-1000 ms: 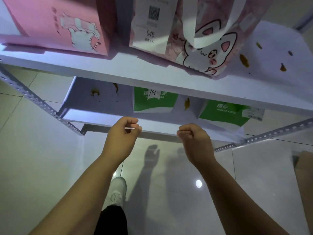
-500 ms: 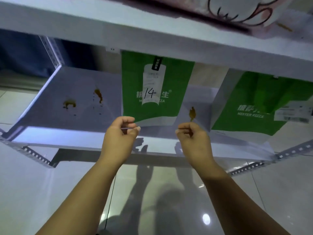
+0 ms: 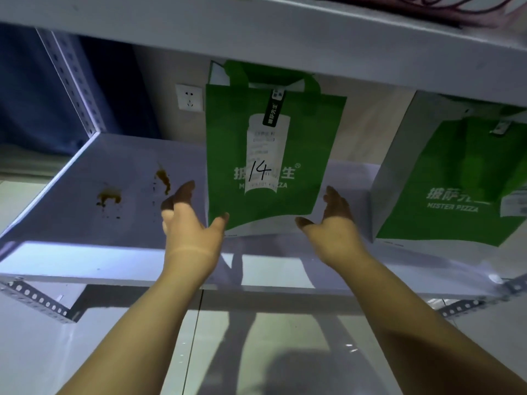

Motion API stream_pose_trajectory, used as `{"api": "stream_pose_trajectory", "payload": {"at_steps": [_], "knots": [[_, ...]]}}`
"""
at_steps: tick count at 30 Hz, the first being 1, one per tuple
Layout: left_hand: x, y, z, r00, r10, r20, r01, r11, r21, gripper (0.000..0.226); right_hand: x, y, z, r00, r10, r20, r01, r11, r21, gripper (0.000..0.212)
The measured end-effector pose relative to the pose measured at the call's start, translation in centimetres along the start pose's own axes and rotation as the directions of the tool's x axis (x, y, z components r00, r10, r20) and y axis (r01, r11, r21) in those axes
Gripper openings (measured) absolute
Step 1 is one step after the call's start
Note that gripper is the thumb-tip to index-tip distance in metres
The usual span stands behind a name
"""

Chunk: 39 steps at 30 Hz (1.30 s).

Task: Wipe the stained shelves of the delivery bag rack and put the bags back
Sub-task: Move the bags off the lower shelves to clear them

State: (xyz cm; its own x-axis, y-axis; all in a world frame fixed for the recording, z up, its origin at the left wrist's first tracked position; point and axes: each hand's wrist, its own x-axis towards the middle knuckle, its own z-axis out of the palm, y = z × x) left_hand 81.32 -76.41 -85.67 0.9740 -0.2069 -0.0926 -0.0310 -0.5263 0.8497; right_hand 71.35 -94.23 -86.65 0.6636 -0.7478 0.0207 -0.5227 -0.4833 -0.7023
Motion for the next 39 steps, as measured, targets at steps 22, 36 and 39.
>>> {"api": "stream_pose_trajectory", "payload": {"at_steps": [22, 36, 39], "knots": [[1.3, -1.6, -0.2, 0.986, 0.137, 0.094, -0.123, 0.982, -0.142, 0.051, -1.8, 0.3, 0.2, 0.988, -0.142, 0.063, 0.123, 0.961, 0.247, 0.049], [-6.8, 2.8, 1.1, 0.951, 0.297, 0.081, -0.282, 0.947, -0.156, 0.026, -6.4, 3.9, -6.5, 0.984, -0.095, -0.153, 0.141, 0.936, 0.323, 0.018], [-9.9, 4.6, 2.9, 0.943, 0.31, 0.118, -0.281, 0.936, -0.214, 0.021, -7.9, 6.0, -9.1, 0.979, -0.109, -0.174, 0.159, 0.937, 0.311, 0.021]]}}
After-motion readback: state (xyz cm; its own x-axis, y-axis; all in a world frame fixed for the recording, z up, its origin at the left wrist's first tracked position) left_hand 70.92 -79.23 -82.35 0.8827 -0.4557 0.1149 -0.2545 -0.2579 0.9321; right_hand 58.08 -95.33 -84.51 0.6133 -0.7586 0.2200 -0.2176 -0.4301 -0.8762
